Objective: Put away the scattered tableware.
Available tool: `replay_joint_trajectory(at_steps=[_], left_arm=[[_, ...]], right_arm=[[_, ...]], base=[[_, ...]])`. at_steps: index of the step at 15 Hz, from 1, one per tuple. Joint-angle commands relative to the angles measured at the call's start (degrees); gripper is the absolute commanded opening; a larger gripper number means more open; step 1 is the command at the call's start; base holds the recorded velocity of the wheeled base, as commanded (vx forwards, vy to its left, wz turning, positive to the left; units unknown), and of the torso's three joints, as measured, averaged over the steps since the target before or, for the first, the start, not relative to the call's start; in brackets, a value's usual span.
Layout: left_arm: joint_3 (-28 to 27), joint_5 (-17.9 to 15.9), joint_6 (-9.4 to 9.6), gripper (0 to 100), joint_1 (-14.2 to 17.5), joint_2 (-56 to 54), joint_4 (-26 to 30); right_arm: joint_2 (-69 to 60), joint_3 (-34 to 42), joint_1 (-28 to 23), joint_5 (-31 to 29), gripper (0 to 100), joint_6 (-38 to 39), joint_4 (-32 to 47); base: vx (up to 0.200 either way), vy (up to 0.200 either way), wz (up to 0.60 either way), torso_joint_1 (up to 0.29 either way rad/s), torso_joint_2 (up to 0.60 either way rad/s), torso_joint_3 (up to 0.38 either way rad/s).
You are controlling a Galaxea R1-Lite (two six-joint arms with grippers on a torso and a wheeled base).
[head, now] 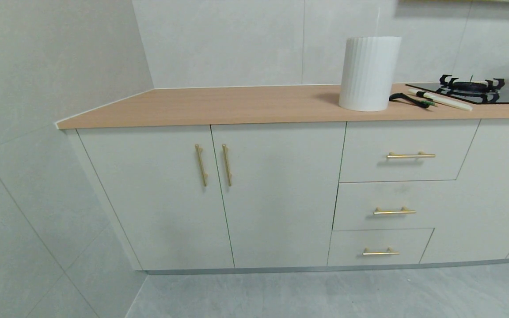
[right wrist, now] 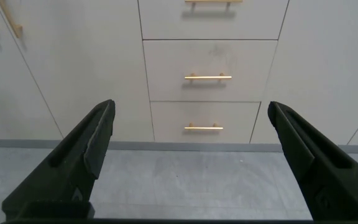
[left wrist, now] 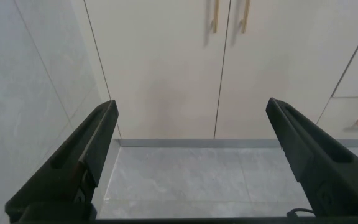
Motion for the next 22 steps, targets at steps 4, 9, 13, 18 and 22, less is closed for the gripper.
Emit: replay_joint_trajectory(at_steps=[4,9,13,18,22], left_arm=[[0.0,0.0,-0.07,100,0.1,0.0,0.0],[0.0,0.0,-0.07,100,0.1,0.0,0.0],[0.0,0.0,-0.07,100,0.0,0.0,0.0],[0.0,0.0,-0.07,100,0.0,0.0,0.0],[0.0,0.0,-0.07,100,0.1,0.0,0.0]], right_arm=[[0.2,0.0,0.0,0.3,100,0.1,0.0],[0.2,0.0,0.0,0.5,100,0.1,0.0],[0.2,0.0,0.0,0.5,100,0.2,0.0],[0.2,0.0,0.0,0.5,100,0.3,0.0],[0.2,0.0,0.0,0.5,100,0.4,0.0]], base=[[0.000,0.000,0.00,0.000,0.00,0.000],[0.000,0.000,0.00,0.000,0.00,0.000],[0.000,-0.150,0.00,0.001,0.00,-0.001],[0.000,-0.200,0.00,0.003,0.00,-0.002],[0.000,-0.200,0.00,0.005,0.01,-0.001]])
